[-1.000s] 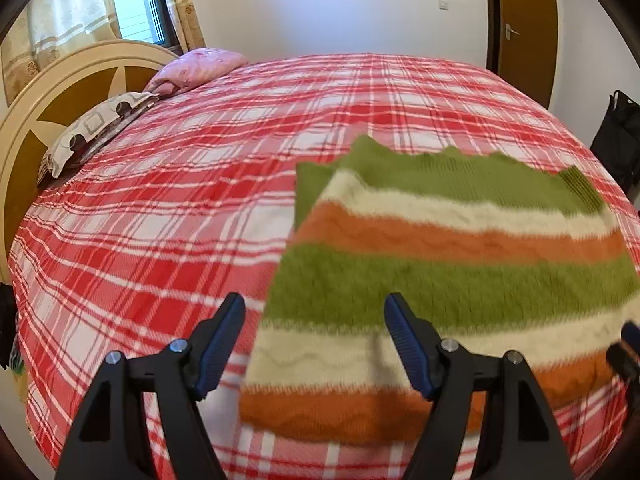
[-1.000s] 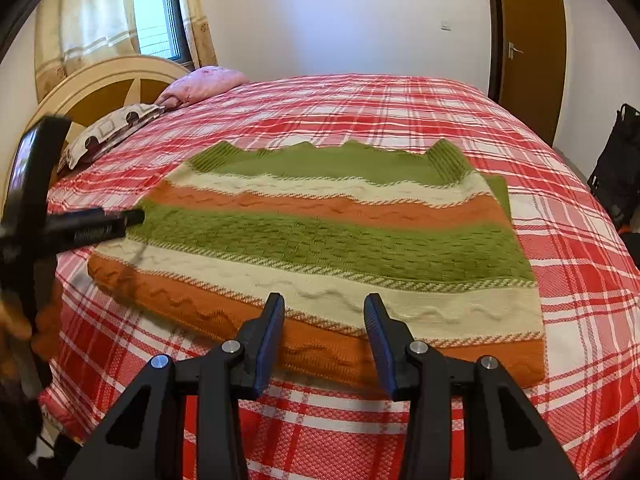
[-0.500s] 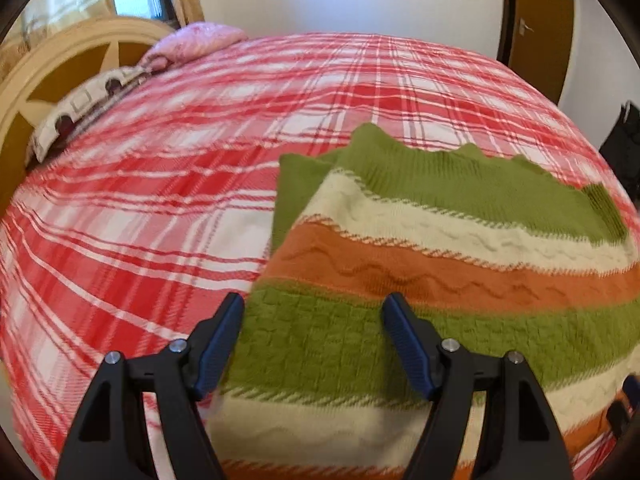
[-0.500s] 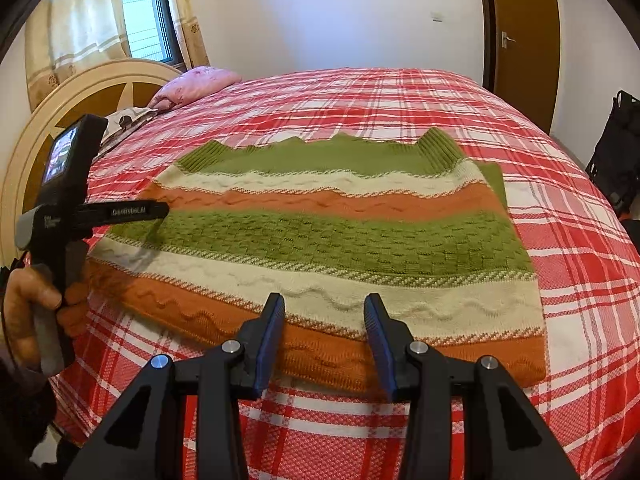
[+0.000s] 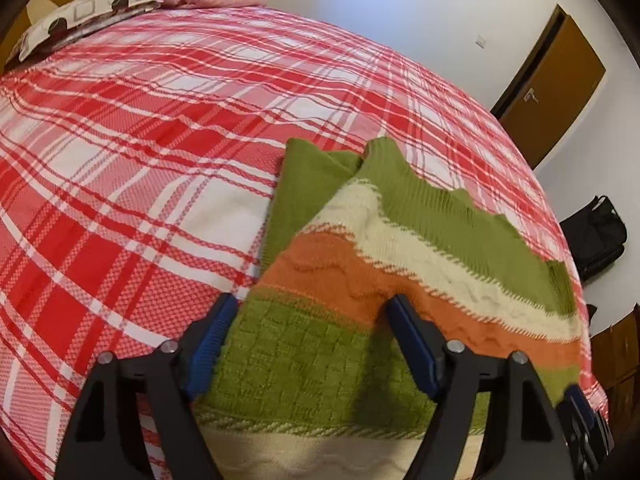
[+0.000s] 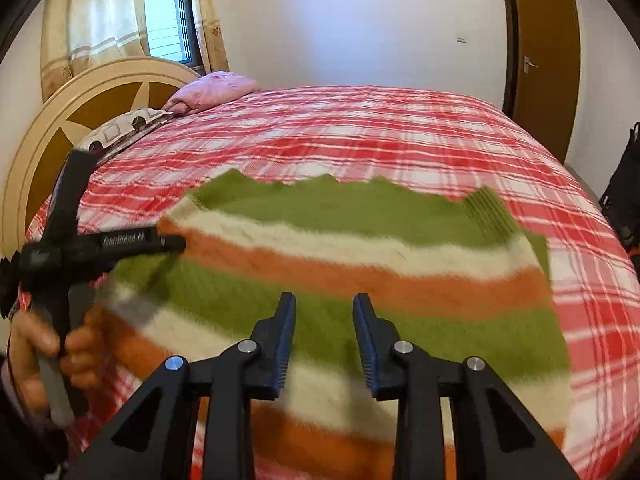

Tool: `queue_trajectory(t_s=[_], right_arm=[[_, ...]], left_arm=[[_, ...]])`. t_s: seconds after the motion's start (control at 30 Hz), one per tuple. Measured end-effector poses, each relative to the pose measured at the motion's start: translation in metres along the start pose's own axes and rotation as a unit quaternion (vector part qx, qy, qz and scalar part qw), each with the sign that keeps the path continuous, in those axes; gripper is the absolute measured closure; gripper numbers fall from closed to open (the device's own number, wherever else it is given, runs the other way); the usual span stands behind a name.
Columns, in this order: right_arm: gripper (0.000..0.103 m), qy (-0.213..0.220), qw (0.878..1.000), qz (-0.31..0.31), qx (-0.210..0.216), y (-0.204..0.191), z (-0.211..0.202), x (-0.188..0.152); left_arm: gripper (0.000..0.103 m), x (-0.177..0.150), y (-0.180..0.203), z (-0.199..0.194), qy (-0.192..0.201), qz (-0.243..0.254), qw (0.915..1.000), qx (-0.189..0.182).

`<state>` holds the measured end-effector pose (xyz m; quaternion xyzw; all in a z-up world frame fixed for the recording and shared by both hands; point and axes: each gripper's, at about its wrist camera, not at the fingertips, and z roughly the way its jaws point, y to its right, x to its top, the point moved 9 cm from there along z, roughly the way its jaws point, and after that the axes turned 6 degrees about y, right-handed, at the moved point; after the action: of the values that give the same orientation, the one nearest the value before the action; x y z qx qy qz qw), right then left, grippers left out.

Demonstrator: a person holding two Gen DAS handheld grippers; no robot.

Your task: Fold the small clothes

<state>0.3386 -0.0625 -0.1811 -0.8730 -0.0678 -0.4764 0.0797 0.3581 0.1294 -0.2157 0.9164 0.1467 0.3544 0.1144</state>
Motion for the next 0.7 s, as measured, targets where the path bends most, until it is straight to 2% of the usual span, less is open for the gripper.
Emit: queue_trajectory(t_s=[0.03, 0.07, 0.1, 0.17, 0.23, 0.27, 0.33, 0.4, 0.5, 0.53, 0.6, 0.7], right_arm=[[0.072, -0.001, 1.000, 0.006, 0.003, -0.001, 0.005, 0.003], [0.072, -0.002, 1.000, 0.016, 0.008, -0.002, 0.012, 0.006], [0.072, -0.005, 0.999, 0.030, 0.014, -0.004, 0.021, 0.009], [0.072, -0.015, 0.999, 0.047, 0.022, -0.004, 0.036, 0.007], [0.072, -0.050, 0.997, 0.062, 0.019, -0.003, 0.056, -0.008], [0.072, -0.054, 0.996, 0.063, 0.016, -0.003, 0.061, -0.014], [0.072, -0.036, 0.999, 0.037, 0.002, -0.007, 0.060, -0.015], [0.072, -0.034, 0.999, 0.021, -0.012, -0.010, 0.060, -0.015], [0.072, -0.033, 0.999, 0.032, -0.003, -0.007, 0.059, -0.015], [0.072, -0.033, 0.999, 0.038, 0.001, -0.006, 0.059, -0.015], [0.072, -0.032, 0.998, 0.047, 0.006, -0.005, 0.059, -0.015], [0.072, -0.031, 0.998, 0.048, 0.006, -0.005, 0.058, -0.016]], left_arm=[[0.037, 0.003, -0.001, 0.000, 0.000, -0.002, 1.0000, -0.004], [0.049, 0.003, -0.001, -0.001, 0.000, -0.007, 0.9999, -0.010], [0.052, 0.004, -0.003, -0.002, -0.001, -0.011, 0.9999, -0.013], [0.054, 0.004, -0.004, -0.002, -0.003, -0.019, 0.9996, -0.021], [0.055, 0.004, -0.005, -0.002, -0.004, -0.026, 0.9992, -0.030], [0.055, 0.005, -0.005, -0.001, -0.004, -0.028, 0.9991, -0.032], [0.055, 0.005, -0.003, 0.000, -0.004, -0.024, 0.9991, -0.035], [0.048, 0.006, -0.002, 0.003, -0.004, -0.026, 0.9989, -0.037], [0.048, 0.008, 0.003, 0.006, -0.001, -0.023, 0.9993, -0.031], [0.052, 0.009, 0.004, 0.006, 0.001, -0.020, 0.9994, -0.030], [0.079, 0.010, 0.006, 0.004, 0.002, -0.027, 0.9986, -0.046], [0.088, 0.013, 0.008, 0.001, 0.003, -0.025, 0.9986, -0.047]])
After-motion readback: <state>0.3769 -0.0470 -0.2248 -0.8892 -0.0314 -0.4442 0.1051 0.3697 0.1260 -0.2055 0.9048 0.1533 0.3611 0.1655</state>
